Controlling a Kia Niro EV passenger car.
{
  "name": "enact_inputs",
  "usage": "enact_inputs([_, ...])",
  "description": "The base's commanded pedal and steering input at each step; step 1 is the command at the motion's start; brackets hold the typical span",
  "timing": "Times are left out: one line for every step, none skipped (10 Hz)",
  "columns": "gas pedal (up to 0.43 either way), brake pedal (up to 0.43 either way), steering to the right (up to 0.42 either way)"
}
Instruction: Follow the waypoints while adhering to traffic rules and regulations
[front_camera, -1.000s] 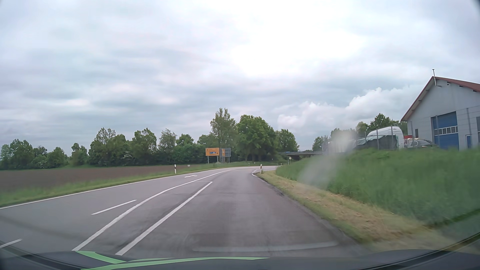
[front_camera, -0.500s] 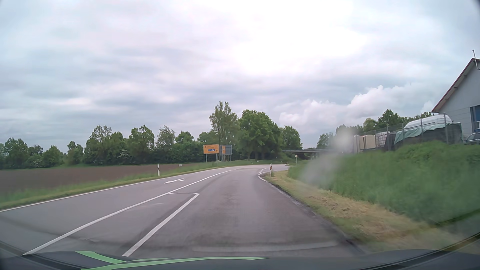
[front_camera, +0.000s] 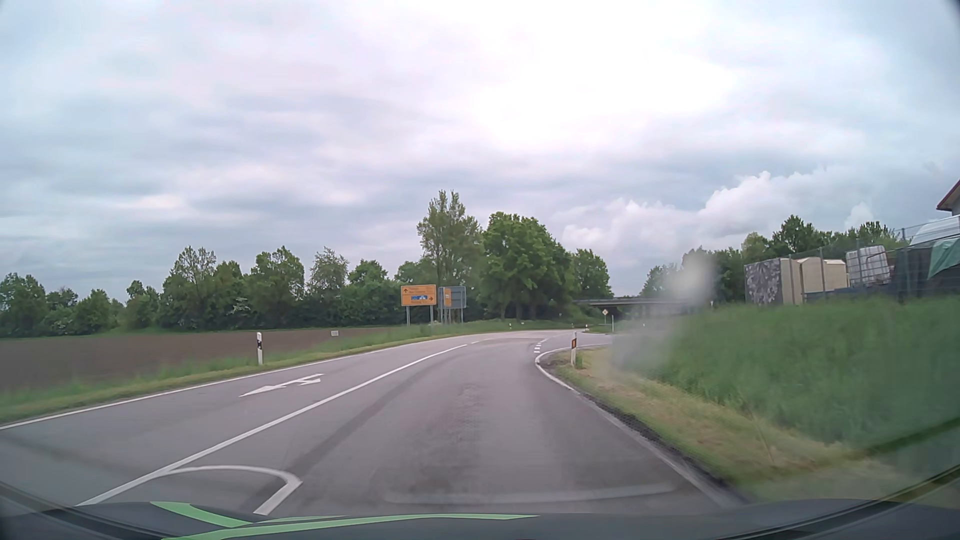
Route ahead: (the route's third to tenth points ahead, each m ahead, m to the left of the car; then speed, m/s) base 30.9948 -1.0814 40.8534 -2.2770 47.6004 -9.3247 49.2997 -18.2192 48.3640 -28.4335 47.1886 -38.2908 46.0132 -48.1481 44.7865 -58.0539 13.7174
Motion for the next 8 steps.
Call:
enact_inputs([0.0, 0.232, -0.003])
enact_inputs([0.0, 0.232, -0.002])
enact_inputs([0.0, 0.232, -0.002])
enact_inputs([0.0, 0.232, 0.001])
enact_inputs([0.0, 0.232, 0.01])
enact_inputs([0.0, 0.232, 0.016])
enact_inputs([0.0, 0.226, 0.026])
enact_inputs([0.0, 0.226, 0.034])
